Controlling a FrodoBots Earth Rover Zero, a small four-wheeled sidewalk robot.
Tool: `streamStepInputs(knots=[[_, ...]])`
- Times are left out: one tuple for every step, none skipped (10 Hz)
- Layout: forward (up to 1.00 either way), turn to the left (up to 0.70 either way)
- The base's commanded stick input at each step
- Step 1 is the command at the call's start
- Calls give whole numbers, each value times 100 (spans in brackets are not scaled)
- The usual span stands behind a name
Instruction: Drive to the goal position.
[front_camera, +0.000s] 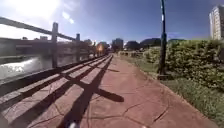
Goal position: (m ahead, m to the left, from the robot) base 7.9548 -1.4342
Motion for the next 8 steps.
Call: streamStepInputs(knots=[[85,0],[85,0],[85,0],[85,0],[85,0],[85,0],[85,0],[85,0]])
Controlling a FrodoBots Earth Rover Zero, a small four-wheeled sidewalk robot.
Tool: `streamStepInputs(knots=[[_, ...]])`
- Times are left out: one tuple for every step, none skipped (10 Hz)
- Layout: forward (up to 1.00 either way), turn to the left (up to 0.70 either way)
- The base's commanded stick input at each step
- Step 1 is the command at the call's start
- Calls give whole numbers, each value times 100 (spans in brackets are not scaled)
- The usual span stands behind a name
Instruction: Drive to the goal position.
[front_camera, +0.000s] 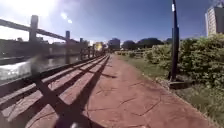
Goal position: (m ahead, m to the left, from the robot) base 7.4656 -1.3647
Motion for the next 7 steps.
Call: streamStepInputs(knots=[[85,0],[85,0],[85,0],[85,0],[85,0],[85,0],[85,0]])
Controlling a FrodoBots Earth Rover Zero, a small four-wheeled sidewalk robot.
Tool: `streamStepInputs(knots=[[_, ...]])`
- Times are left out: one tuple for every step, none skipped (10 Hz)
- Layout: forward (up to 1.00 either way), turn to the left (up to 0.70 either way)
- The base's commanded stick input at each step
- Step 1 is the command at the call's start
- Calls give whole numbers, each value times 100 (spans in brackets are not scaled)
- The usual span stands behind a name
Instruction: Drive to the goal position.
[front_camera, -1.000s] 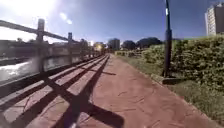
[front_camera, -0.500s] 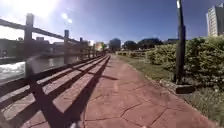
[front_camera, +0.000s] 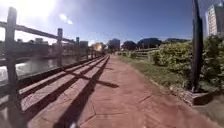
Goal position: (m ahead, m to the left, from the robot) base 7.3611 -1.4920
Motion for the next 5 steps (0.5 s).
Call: streamStepInputs(knots=[[85,0],[85,0],[85,0],[85,0],[85,0]])
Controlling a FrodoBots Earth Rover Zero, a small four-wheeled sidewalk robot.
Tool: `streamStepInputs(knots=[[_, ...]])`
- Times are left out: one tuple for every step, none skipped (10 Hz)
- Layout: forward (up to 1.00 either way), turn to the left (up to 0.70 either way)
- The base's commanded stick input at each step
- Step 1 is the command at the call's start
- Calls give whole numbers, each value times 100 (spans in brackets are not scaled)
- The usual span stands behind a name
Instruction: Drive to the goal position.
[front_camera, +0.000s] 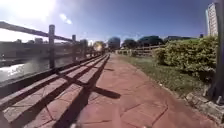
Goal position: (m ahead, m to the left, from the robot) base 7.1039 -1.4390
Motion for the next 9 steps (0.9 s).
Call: streamStepInputs(knots=[[85,0],[85,0],[85,0],[85,0],[85,0],[85,0],[85,0],[85,0],[85,0]])
